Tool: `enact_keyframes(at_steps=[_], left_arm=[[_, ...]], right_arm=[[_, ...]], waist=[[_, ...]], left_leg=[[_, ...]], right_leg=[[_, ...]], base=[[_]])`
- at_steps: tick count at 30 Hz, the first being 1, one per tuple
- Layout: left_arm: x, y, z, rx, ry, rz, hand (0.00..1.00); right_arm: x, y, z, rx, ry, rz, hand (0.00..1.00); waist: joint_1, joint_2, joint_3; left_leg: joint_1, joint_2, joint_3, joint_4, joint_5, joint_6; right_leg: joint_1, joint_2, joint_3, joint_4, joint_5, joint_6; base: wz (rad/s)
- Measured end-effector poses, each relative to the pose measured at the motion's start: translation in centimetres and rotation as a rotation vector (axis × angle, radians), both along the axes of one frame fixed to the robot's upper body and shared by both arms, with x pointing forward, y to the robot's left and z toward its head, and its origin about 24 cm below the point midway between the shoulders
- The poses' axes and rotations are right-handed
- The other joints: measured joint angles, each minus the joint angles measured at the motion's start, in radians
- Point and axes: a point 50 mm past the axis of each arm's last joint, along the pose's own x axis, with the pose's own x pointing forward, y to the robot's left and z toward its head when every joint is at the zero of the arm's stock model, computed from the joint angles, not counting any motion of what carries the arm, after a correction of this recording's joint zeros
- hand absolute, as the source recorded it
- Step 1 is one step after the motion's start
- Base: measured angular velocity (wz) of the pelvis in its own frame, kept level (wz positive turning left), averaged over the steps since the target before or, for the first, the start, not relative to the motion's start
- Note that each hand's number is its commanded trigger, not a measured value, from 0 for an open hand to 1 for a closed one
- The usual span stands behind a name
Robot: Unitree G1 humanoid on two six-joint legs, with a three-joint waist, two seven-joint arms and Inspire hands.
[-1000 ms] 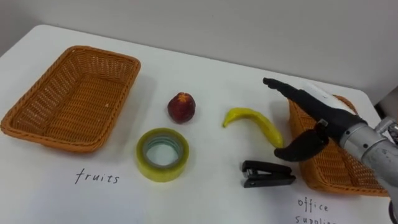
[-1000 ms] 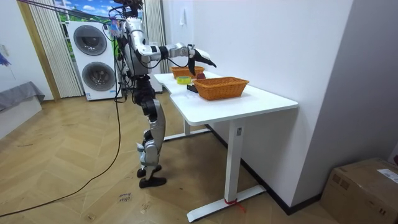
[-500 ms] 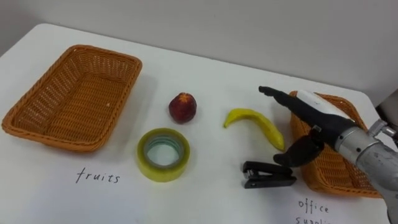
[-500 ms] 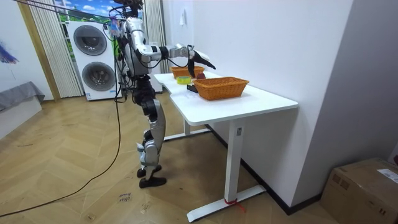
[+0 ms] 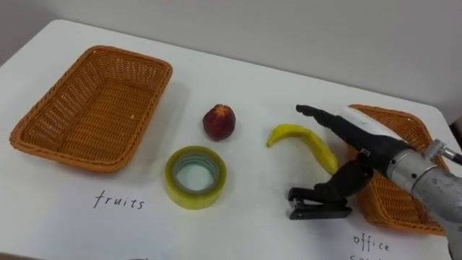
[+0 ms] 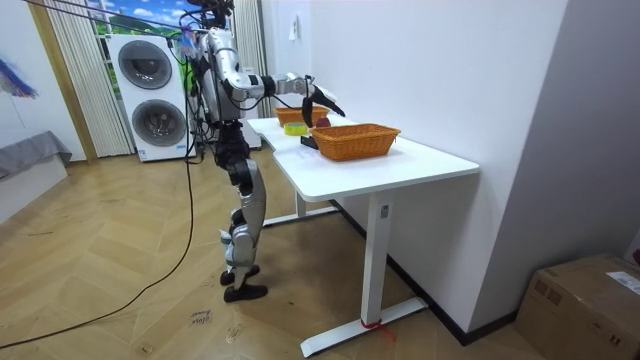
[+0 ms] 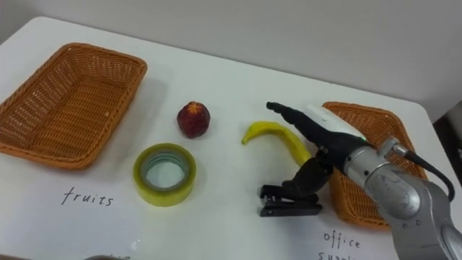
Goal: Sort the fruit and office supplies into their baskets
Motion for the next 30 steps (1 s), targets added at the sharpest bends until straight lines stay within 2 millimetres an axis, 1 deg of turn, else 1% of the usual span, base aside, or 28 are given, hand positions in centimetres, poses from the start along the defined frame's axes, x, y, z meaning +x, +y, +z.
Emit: enact_keyframes(at_steps=[5,11,16,21,30], left_arm=[[0.1,0.0,0.0,0.0,-0.003,-0.001,0.0],[0.2,0.0,0.1,0.018,-0.013,-0.001,0.0],[0.2,-0.2,0.0,0.012,-0.004,-0.017,0.0],[-0.2,-0.2,-0.2,0.004,0.019,-0.009,0.0],[-0.3,-0.3,-0.3,-0.016,0.031,-0.011,0.0]], right_arm=[[0.0,-0.1,-0.2,-0.009,0.014,-0.009,0.0],[-0.2,0.6,-0.7,-0.008,0.041,0.022,0.0],[-0.4,0.7,-1.0,-0.011,0.056,0.027,0.0],[-1.1,1.1,-2.2,-0.018,0.154,0.058,0.0],[-1.4,1.1,-2.7,-0.025,0.241,0.082,0.0]], waist=[[0.006,0.0,0.0],[0.008,-0.001,-0.0006],[0.014,-0.002,-0.0006],[0.012,-0.003,-0.0009],[0.011,-0.003,-0.0006]], left_leg=[[0.002,0.0,0.0,-0.001,0.0,0.0],[0.003,0.0,0.001,-0.006,0.001,0.0],[0.0,0.0,0.001,-0.006,0.001,0.0],[-0.001,0.0,0.001,-0.005,0.001,0.001],[-0.002,0.0,0.001,-0.003,0.001,0.001]], right_leg=[[0.0,0.0,0.0,-0.001,0.0,0.0],[-0.001,0.0,0.002,-0.001,0.001,0.0],[0.0,0.0,-0.001,-0.001,0.001,0.001],[0.001,0.0,0.001,-0.001,0.001,0.001],[0.001,0.0,0.002,0.001,0.002,0.001]], base=[[0.0],[0.0],[0.0],[0.0],[0.0]])
